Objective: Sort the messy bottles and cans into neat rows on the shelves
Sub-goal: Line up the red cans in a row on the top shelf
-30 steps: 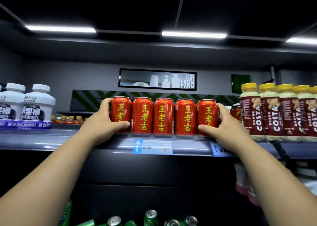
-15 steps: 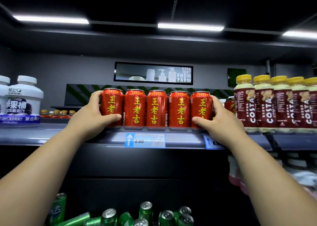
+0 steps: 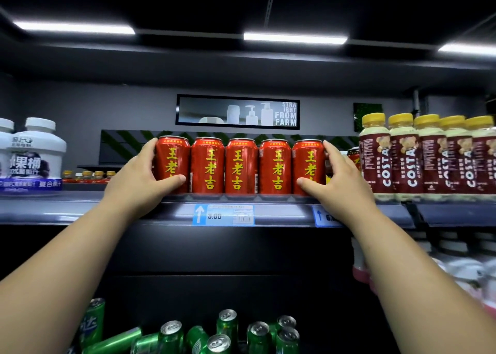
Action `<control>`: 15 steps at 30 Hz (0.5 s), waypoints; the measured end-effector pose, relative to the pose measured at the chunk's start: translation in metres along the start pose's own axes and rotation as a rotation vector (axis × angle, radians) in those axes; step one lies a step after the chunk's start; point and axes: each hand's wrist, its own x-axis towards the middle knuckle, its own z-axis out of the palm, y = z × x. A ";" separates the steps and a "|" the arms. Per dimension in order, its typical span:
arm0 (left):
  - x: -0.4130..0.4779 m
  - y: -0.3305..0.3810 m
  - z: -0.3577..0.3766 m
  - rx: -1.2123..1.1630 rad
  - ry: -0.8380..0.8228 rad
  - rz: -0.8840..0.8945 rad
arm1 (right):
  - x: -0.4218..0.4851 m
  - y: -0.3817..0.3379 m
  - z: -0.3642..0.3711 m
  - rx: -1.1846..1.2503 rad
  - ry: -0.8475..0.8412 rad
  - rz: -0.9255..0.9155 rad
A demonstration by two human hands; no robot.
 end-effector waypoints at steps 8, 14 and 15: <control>-0.018 0.004 -0.002 0.000 0.100 0.149 | -0.019 -0.001 0.000 -0.040 0.028 -0.115; -0.046 0.011 -0.004 0.161 0.024 0.189 | -0.042 -0.011 0.002 -0.188 -0.076 -0.139; -0.053 0.012 -0.005 0.182 -0.001 0.201 | -0.048 -0.014 0.004 -0.200 -0.095 -0.149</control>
